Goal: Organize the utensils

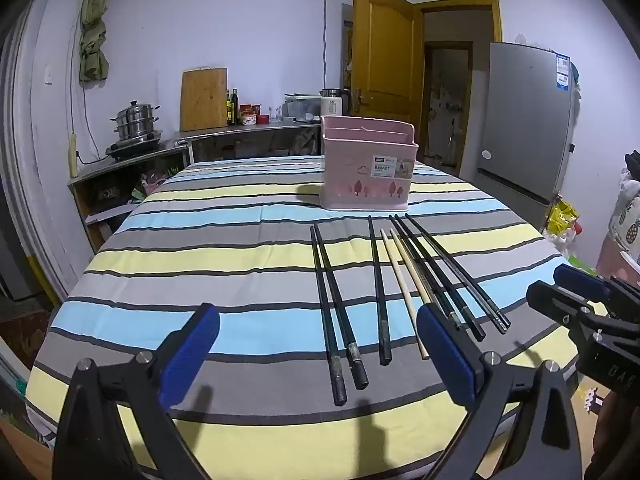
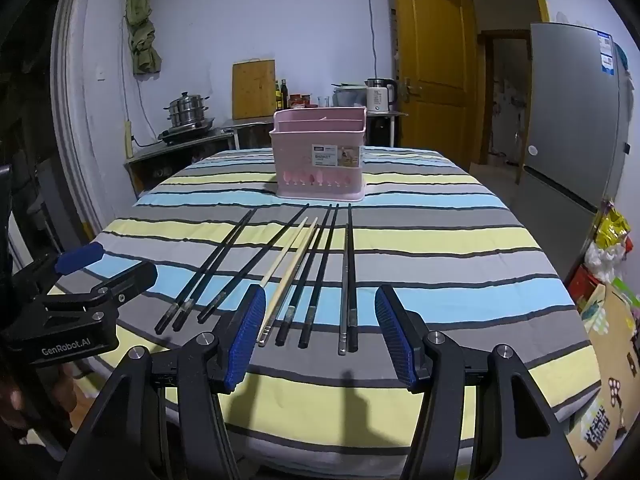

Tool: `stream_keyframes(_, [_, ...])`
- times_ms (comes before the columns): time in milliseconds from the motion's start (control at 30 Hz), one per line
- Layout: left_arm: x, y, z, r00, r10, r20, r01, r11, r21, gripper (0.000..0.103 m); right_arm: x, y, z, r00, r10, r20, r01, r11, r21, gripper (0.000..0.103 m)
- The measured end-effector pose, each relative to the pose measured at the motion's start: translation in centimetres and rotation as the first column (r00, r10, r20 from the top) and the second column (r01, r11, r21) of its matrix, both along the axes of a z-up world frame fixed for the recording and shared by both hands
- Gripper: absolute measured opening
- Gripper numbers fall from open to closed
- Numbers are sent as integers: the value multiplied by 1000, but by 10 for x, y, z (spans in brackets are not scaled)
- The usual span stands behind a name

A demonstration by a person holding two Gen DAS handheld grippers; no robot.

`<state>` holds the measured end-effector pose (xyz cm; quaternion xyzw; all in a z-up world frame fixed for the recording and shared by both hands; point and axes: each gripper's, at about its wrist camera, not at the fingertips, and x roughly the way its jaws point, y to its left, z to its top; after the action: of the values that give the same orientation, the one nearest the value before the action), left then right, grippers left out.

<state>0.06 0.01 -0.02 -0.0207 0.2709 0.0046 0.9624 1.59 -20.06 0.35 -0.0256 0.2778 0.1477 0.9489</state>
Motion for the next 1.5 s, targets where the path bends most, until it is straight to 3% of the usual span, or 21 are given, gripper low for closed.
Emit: stream_keyframes(1500, [0, -1, 3, 1000, -6, 2, 6, 1000, -5, 100, 3, -1, 1, 1000, 0, -11, 0, 1000, 11, 58])
